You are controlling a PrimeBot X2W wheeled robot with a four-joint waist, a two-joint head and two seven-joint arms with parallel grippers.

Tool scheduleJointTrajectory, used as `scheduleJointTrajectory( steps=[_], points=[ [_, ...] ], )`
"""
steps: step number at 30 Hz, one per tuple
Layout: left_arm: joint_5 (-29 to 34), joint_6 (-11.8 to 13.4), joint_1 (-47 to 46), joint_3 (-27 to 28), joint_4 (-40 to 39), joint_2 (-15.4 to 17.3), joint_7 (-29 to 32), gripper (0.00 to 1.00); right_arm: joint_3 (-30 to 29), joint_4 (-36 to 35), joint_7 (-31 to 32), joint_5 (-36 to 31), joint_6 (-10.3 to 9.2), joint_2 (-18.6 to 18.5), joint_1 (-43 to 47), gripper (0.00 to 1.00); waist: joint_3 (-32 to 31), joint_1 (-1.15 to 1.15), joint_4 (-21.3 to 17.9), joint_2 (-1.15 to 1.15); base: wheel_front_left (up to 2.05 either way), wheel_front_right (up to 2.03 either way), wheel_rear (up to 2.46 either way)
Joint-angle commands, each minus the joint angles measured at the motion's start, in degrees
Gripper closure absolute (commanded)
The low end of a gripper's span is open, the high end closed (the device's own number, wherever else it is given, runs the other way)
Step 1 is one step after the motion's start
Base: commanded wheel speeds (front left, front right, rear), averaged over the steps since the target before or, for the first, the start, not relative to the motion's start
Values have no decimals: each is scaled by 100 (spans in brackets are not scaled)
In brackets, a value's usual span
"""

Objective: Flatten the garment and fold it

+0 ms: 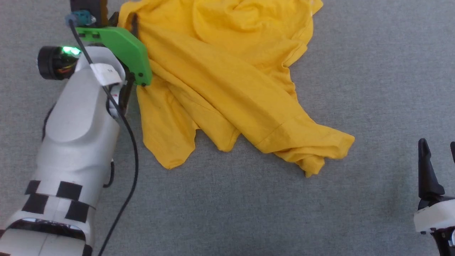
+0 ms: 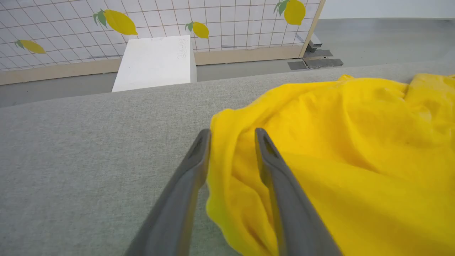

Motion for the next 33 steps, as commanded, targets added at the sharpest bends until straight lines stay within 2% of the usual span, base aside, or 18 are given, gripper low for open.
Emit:
scheduleJointTrajectory(
  steps=[1,10,14,18,24,28,30,33],
  points=[
    [11,6,62,-19,12,-61,-125,0,6,22,-58,38,-9,-44,-131,0,100,0,51,0,0,0,0],
    [-15,-255,73,-89,-471,-212,-1065,0,-19,53,-26,-32,-9,-85,-135,0,-333,0,304,0,0,0,0],
    [-2,-196,564,-111,-1170,-201,-1477,0,-45,43,35,-86,-9,-47,-1,0,-664,0,409,0,0,0,0],
    [70,55,1550,-198,-2124,-155,-1706,0,-74,2,105,-139,-9,-3,197,0,-971,0,513,0,0,0,0],
    [229,818,3568,-243,-3598,-154,-1970,0,2,-38,173,-176,-9,38,453,0,-1337,0,575,0,0,0,0],
    [340,1314,4783,-217,-4233,-259,-2064,0,63,-22,195,-144,-9,48,622,0,-1506,0,597,0,0,0,0],
    [402,1469,5276,-242,-4444,-313,-2083,0,62,5,199,-82,-9,49,701,0,-1568,0,624,0,0,0,0],
    [437,1521,5716,-298,-4690,-407,-2097,0,57,11,237,-61,-9,50,769,0,-1614,0,733,0,0,0,0]
  ],
)
